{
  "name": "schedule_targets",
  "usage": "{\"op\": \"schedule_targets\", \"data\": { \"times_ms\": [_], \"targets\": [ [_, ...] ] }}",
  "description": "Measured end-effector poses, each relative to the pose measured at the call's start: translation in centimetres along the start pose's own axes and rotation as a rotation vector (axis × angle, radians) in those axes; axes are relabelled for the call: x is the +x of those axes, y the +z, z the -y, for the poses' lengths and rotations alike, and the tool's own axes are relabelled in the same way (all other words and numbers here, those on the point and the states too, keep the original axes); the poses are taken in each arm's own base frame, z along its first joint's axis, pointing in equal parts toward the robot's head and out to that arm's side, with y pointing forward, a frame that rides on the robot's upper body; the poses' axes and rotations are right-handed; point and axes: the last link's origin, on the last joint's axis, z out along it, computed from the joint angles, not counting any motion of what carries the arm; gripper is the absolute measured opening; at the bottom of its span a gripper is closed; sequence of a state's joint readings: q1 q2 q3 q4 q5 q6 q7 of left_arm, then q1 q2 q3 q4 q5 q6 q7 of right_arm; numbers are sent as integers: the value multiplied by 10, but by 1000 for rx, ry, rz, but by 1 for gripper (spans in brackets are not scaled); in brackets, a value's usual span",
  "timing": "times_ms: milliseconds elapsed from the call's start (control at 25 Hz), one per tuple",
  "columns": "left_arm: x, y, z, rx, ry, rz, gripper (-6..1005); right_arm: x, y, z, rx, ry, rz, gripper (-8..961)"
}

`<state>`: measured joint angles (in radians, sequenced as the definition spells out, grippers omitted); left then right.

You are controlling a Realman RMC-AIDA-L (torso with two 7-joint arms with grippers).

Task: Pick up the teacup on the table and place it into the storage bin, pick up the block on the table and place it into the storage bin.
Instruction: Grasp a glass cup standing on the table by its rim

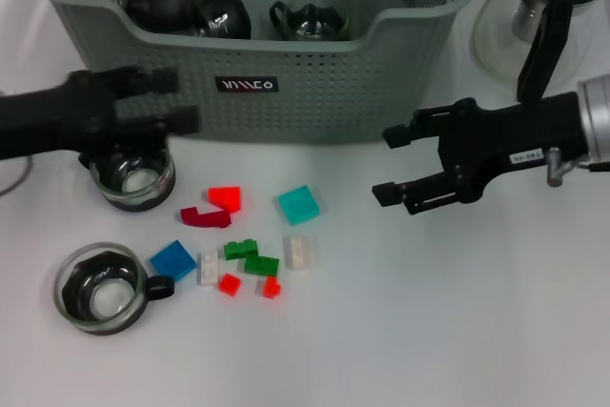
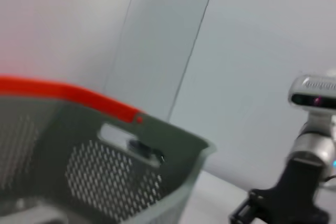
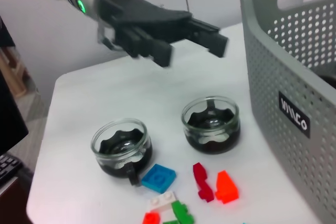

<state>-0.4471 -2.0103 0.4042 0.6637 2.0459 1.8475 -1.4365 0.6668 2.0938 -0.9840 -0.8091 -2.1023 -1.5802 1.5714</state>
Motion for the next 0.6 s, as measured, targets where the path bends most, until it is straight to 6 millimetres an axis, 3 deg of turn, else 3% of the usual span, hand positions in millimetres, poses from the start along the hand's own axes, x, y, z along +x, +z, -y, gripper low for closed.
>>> {"op": "schedule_targets", "data": {
  "times_ms": [200, 440, 600],
  "targets": [
    [24, -26, 2, 23, -236, 190, 782, 9, 5, -1, 4, 14, 42, 851],
    [48, -32, 13, 162, -458, 427, 782, 9, 6, -1, 4, 18, 45, 851],
    [61, -30, 23, 263, -493, 580, 781, 8, 5, 0, 9, 16, 45, 851]
  ]
}}
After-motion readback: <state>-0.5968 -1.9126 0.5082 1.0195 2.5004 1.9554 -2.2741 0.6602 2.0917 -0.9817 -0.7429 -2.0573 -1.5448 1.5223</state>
